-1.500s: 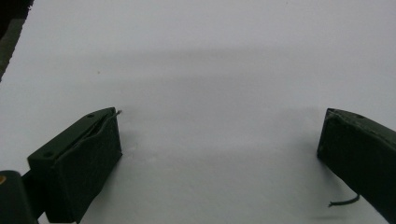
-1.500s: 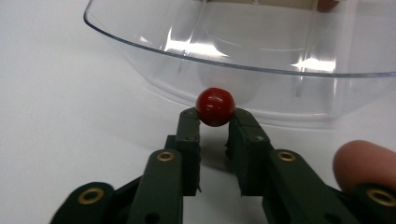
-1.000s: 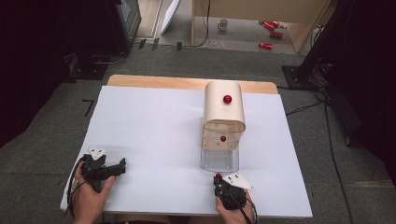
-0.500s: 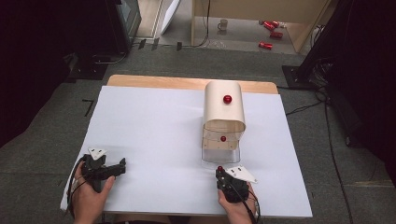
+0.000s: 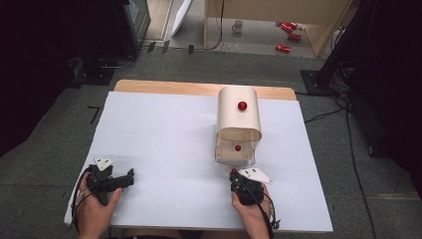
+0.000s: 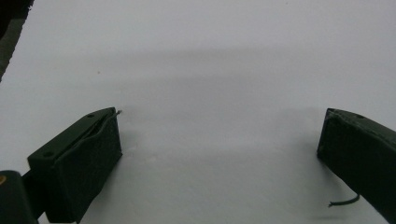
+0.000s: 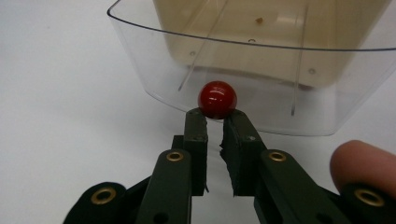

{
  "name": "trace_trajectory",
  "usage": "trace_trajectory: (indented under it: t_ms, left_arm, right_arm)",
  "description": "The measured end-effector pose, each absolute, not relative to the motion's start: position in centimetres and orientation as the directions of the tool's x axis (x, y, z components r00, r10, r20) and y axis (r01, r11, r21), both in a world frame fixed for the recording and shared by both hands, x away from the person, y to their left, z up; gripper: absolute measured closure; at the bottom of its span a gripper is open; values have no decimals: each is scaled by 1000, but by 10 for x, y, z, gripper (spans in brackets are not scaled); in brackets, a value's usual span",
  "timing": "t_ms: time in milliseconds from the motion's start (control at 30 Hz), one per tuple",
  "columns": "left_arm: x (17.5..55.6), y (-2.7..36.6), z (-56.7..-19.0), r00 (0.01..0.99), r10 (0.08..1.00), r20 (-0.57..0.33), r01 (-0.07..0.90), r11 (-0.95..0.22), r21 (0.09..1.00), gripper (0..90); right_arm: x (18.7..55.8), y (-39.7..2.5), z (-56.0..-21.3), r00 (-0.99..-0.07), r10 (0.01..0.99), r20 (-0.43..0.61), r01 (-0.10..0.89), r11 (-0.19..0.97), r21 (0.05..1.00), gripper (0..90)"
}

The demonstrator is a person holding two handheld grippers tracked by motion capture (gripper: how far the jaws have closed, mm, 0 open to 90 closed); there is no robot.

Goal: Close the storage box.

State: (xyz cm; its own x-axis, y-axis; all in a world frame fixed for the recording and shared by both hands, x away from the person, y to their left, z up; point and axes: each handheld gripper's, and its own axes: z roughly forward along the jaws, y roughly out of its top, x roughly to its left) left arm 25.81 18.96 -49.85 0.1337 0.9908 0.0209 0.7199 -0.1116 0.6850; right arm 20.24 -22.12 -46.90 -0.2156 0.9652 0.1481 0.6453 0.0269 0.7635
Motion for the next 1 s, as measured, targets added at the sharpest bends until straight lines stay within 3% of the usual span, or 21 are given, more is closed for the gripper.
trace_trajectory:
  t_ms: [1000]
  left_arm:
    - [258,190,-498,133,991,21,720,-111,685,0]
  right_arm:
    - [239,-225,-473,-206,968,143,634,20,773,811]
